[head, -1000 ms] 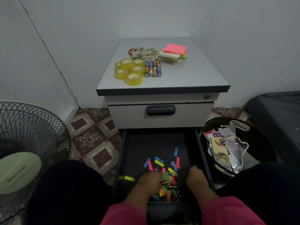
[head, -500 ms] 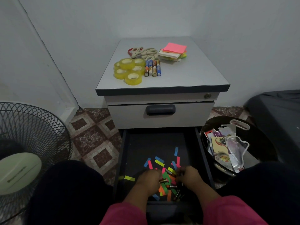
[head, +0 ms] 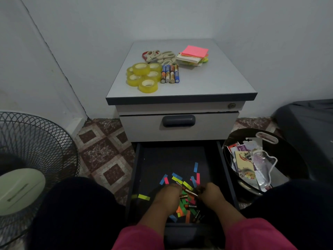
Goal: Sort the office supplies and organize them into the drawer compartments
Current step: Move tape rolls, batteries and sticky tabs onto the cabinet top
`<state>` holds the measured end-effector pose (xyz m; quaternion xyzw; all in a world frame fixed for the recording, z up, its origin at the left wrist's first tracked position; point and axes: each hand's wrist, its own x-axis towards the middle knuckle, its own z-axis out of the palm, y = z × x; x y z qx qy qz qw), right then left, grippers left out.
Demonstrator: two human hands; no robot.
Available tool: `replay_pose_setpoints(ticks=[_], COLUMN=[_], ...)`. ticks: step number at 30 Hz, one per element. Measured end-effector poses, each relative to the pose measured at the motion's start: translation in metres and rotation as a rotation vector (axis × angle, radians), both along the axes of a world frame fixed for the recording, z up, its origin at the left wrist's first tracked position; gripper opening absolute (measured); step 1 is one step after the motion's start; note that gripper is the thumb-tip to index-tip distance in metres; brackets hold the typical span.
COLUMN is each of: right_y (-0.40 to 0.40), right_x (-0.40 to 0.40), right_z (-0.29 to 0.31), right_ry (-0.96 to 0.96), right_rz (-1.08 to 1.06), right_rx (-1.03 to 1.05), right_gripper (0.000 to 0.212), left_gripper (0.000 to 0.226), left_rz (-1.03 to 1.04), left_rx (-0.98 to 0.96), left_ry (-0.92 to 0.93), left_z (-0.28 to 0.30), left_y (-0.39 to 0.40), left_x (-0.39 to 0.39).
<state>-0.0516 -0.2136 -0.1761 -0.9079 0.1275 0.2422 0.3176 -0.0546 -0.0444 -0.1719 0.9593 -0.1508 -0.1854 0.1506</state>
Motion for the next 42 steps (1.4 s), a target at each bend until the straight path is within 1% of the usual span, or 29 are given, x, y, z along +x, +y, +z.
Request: replay_pose_setpoints(ticks=[3,5,8,13,18,22,26,27,29,31,33,34,36,38,40,42], right_y=[-0.003,-0.007,-0.009,-0.009,-0.007,-0.008,-0.006,-0.006,-0.005,-0.002,0.002,0.004,0.009,0.014,0.017,0.02], right_x=[0.0,-0.001,-0.002,-0.003,-0.003,-0.004,-0.005,-0.005,-0.003,0.001,0.007,0.011,0.019,0.026,0.03,0.034], right_z=[-0.002,-0.004,-0.005,-0.01,-0.008,-0.005,0.003,0.006,0.012,0.023,0.036,0.044,0.063,0.09,0.12,0.154], right_ry=[-0.008,-0.035,-0.047,-0.029,-0.034,-0.044,-0.033,-0.031,-0.049,-0.105,-0.183,-0.23,-0.318,-0.398,-0.503,-0.622], right_rz=[-0.044,-0.051,-0.074,-0.156,-0.161,-0.136,-0.156,-0.158,-0.157,-0.161,-0.184,-0.198,-0.251,-0.275,-0.257,-0.247], right_rx=[-0.029,-0.052,-0.068,-0.073,-0.043,-0.021,-0.019,-0.016,-0.01,0.026,0.074,0.094,0.168,0.238,0.279,0.31], right_gripper=[0.021,0.024,0.026,0.02,0.021,0.022,0.009,0.009,0.011,0.012,0.014,0.018,0.028,0.034,0.036,0.036], left_gripper=[0.028,0.029,0.028,0.026,0.04,0.037,0.035,0.036,0.039,0.034,0.026,0.025,0.024,0.025,0.026,0.027], left_rz=[-0.014,-0.011,-0.054,-0.146,-0.261,-0.273,-0.243,-0.215,-0.134,-0.001,0.161,0.235,0.354,0.42,0.439,0.421], left_rx=[-0.036,-0.056,-0.055,0.045,0.142,0.179,0.16,0.141,0.085,0.001,-0.143,-0.235,-0.425,-0.598,-0.736,-0.815], left_ry=[-0.016,-0.048,-0.037,-0.002,-0.125,-0.176,-0.179,-0.181,-0.177,-0.168,-0.177,-0.204,-0.3,-0.436,-0.576,-0.745], left_z=[0.0,-0.001,-0.003,-0.004,-0.004,-0.002,0.001,0.001,0.002,0.01,0.023,0.032,0.052,0.076,0.105,0.134], left_y=[-0.005,-0.008,-0.016,-0.022,-0.021,-0.021,-0.021,-0.02,-0.018,-0.015,-0.012,-0.01,-0.006,-0.002,0.0,0.002], left_x=[0.002,0.003,0.003,0.003,0.003,0.001,0.0,0.0,0.001,0.004,0.011,0.015,0.022,0.03,0.035,0.039])
